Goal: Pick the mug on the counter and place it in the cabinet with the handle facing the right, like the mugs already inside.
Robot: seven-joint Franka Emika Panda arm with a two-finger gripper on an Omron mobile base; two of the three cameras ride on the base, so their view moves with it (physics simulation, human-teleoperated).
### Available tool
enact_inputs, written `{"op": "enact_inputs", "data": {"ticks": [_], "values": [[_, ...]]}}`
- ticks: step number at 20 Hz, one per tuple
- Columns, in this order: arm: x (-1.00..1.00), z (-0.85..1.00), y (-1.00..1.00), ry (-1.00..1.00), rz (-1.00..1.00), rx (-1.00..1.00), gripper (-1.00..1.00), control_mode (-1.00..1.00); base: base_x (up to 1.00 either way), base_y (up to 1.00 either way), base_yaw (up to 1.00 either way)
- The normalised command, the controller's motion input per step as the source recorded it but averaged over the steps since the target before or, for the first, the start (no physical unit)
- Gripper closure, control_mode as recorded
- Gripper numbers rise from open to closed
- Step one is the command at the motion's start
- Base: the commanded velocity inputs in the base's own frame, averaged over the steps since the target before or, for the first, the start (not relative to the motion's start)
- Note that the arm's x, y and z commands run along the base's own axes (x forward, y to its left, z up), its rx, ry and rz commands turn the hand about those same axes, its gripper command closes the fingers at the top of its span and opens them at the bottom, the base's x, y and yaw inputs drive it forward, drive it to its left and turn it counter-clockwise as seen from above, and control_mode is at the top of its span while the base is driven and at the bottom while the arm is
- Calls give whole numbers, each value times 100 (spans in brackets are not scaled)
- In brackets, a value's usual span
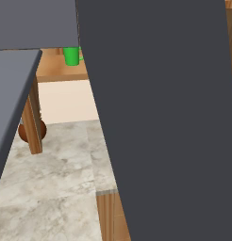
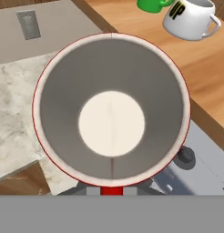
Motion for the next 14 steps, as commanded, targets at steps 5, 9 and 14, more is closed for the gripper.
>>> {"op": "enact_inputs", "data": {"ticks": [5,9,14], "values": [[29,-4,0,0,-10,0,100,-100,0,0,0],[40,-1,-3,0,-1,1,100,-100,0,0,0],[20,9,-10,0,3,2,100,-100,0,0,0]]}}
